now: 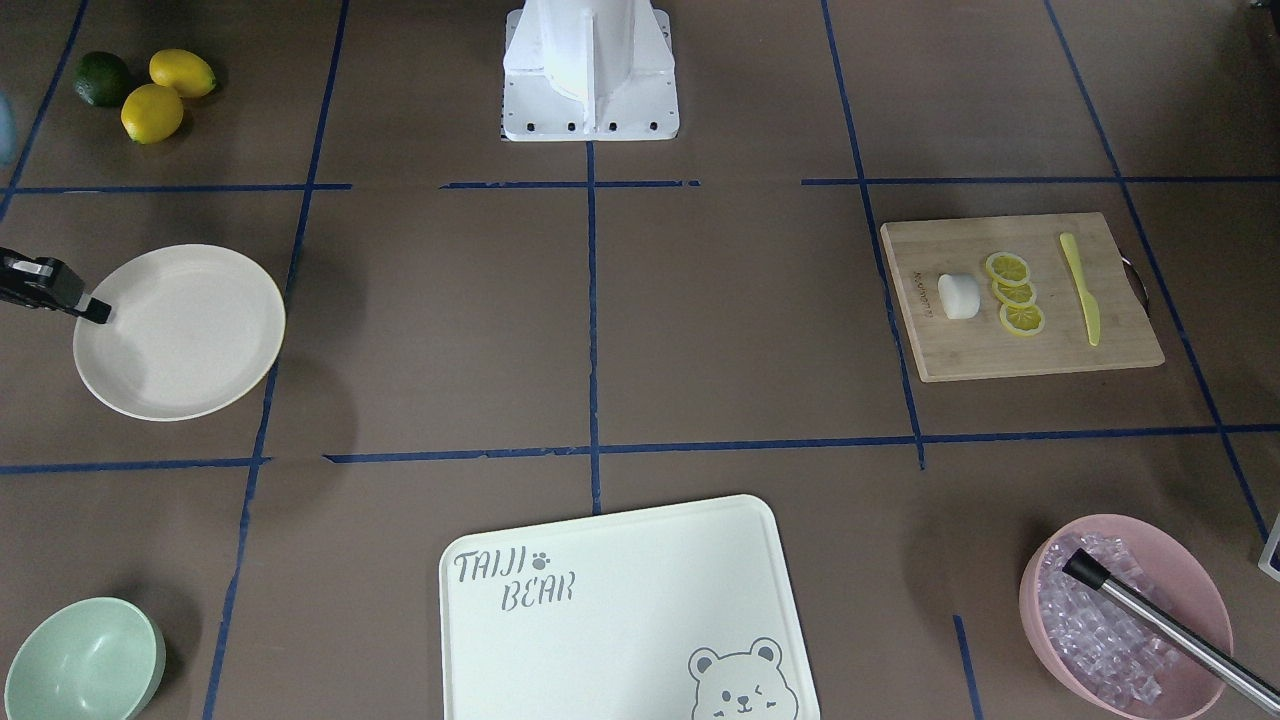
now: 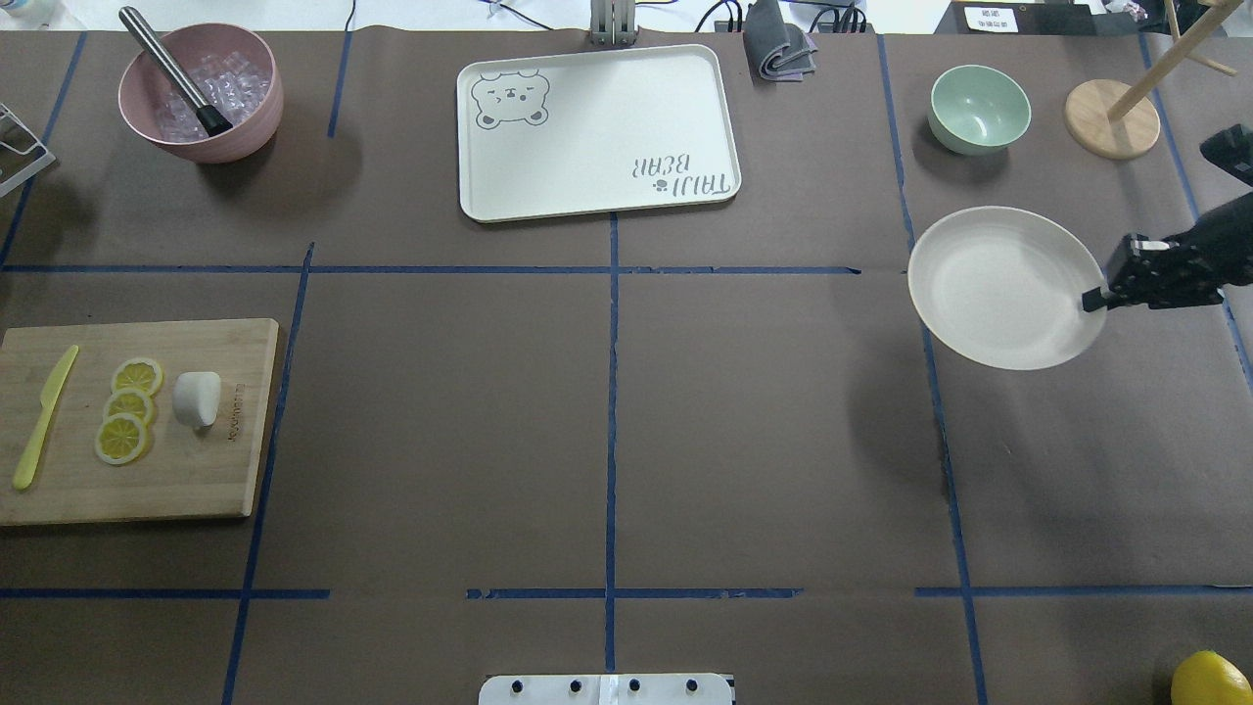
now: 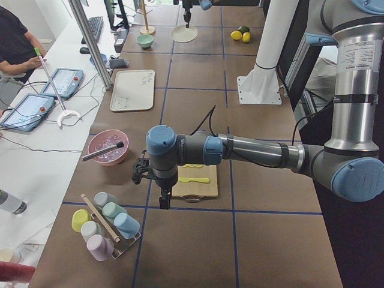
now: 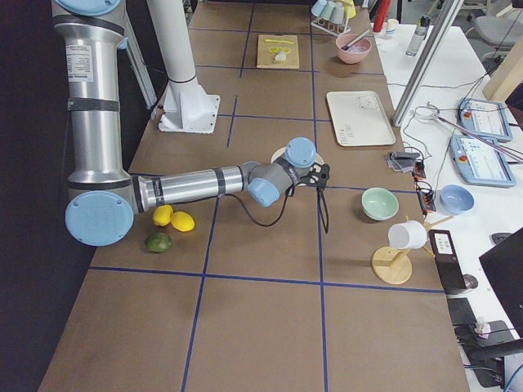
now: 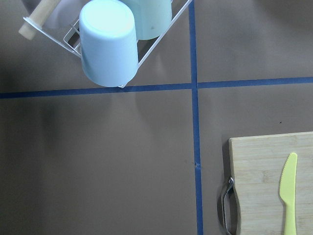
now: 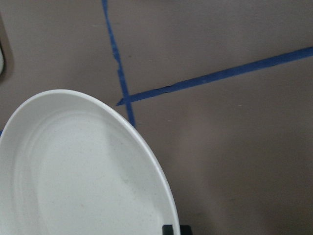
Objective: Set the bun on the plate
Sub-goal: 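Carry the white plate with the right gripper to the table center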
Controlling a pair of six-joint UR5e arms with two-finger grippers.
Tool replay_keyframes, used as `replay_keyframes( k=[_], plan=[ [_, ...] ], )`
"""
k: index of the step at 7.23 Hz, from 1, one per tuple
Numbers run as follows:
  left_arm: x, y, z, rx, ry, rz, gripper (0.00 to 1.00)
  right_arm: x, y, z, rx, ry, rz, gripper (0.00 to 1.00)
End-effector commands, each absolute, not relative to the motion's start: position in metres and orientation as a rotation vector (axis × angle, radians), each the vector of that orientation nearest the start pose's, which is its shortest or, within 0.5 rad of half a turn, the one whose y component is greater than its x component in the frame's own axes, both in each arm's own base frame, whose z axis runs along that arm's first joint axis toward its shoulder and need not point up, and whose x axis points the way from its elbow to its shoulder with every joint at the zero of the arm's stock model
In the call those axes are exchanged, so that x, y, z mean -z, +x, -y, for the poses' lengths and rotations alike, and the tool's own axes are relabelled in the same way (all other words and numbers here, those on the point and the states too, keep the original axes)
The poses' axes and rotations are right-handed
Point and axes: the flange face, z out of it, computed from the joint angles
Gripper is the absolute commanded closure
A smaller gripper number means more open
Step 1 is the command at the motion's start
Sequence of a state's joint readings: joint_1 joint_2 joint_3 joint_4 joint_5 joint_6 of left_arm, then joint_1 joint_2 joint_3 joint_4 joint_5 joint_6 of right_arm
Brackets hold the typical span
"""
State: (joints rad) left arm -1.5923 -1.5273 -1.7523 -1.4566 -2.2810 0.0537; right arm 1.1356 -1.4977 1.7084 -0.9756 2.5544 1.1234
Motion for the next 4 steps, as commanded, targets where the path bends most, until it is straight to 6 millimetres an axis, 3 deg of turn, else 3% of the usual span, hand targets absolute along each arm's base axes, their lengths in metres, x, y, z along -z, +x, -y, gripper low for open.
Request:
replay_keyframes(
  k=[1, 2, 3, 4],
  plan=[
    [-0.601, -0.079, 0.462, -0.048, 0.067, -0.708, 0.00, -0.355, -0.298, 0.522, -0.168, -0.152, 1.230, 1.00],
    [-0.600, -0.079, 0.456, -0.049, 0.070, -0.708, 0.00, -0.317, -0.371, 0.514, -0.176, -0.154, 1.223, 1.00],
    [-0.600, -0.079, 0.456, -0.051, 0.072, -0.708, 0.00, -0.304, -0.413, 0.503, -0.189, -0.141, 1.209, 1.00],
    [-0.600, -0.078, 0.457, -0.054, 0.076, -0.706, 0.00, -0.305, -0.445, 0.482, -0.173, -0.133, 1.191, 1.00]
  ],
)
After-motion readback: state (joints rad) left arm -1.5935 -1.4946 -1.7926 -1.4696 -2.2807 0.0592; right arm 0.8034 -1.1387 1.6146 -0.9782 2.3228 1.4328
